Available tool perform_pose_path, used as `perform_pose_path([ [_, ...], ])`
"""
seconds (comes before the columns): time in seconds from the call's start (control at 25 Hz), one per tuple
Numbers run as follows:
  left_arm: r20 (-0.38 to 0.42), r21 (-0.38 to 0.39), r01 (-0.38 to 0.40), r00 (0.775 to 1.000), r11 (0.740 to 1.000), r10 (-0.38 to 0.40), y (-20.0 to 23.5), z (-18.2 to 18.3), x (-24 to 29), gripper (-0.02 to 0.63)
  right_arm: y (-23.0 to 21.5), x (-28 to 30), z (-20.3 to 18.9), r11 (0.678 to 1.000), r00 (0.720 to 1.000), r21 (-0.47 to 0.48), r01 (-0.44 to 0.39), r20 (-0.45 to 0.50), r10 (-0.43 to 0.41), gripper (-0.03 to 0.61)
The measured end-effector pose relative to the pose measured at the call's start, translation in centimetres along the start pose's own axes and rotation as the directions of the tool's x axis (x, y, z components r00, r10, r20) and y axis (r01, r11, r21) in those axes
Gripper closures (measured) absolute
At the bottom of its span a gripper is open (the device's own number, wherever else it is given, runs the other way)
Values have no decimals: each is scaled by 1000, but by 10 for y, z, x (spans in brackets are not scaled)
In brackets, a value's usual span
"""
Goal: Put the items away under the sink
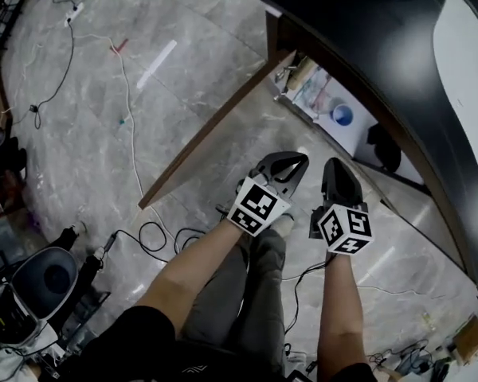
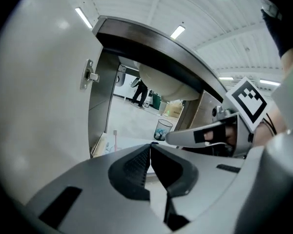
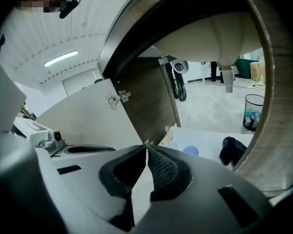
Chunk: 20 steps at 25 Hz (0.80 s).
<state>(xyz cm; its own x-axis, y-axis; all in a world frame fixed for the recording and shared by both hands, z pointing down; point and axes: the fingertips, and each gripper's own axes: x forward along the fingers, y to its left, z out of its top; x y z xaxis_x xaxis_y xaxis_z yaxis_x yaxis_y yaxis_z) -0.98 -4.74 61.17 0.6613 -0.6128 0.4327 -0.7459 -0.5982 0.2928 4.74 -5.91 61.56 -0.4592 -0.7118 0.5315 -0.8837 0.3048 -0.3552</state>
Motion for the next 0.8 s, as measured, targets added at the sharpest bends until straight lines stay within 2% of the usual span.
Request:
perform_pose_path([
  [0.28, -30, -27, 1, 1000, 1000, -2, -27, 37, -40, 603, 24, -39, 35, 1000, 999, 11, -16, 41, 15, 538],
  [0.52, -7, 4, 54, 999, 999, -54, -56, 90, -71, 604, 44, -81, 78, 999, 991, 34, -27, 129, 23, 538],
  [0.8, -18, 64, 71, 997, 995, -70, -84, 139, -94, 604, 56, -130, 121, 999, 980, 25, -22, 201, 17, 538],
])
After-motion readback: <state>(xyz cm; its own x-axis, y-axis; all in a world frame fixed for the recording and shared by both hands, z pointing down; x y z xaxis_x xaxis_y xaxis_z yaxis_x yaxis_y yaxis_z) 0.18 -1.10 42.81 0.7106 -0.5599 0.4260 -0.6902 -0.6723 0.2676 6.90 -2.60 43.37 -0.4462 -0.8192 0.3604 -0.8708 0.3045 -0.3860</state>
